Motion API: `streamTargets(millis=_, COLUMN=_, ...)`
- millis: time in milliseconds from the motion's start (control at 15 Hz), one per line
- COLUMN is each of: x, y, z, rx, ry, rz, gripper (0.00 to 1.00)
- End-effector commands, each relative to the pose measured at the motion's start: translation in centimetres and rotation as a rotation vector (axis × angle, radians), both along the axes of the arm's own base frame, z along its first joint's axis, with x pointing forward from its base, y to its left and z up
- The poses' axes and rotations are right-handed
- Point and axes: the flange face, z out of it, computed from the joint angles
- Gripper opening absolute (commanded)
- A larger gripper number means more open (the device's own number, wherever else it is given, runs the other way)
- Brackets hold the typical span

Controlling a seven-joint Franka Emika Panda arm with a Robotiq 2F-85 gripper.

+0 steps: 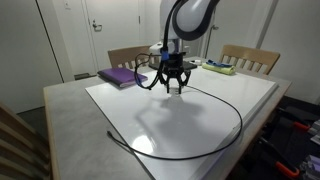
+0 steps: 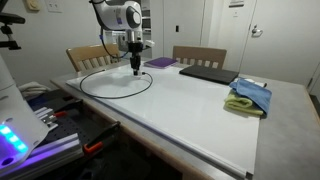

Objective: Wind the black charging cable

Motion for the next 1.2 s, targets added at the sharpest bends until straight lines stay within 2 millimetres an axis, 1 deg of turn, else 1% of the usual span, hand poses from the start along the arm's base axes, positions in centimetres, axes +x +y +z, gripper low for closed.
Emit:
streamTargets(millis=0, x=-0.9, y=0.1, z=0.4, rx=0.014, ry=-0.004, rz=0.018, gripper=0.27)
streamTargets(millis=400, x=-1.0, y=0.2, z=-0.2, rx=0.030, ry=0.016, rz=-0.020, gripper=0.27)
streamTargets(millis=733, x=-0.8, y=0.2, z=0.0, rx=0.071, ry=0.037, rz=-0.082, gripper=0.27)
streamTargets(millis=933, x=-1.9, y=1.0, z=0.0, rx=0.093, ry=0.082, rz=-0.054, gripper=0.27)
streamTargets(millis=1133, x=-2.5, y=1.5, z=-0.1, rx=0.116, ry=0.117, rz=0.070, gripper=0.27)
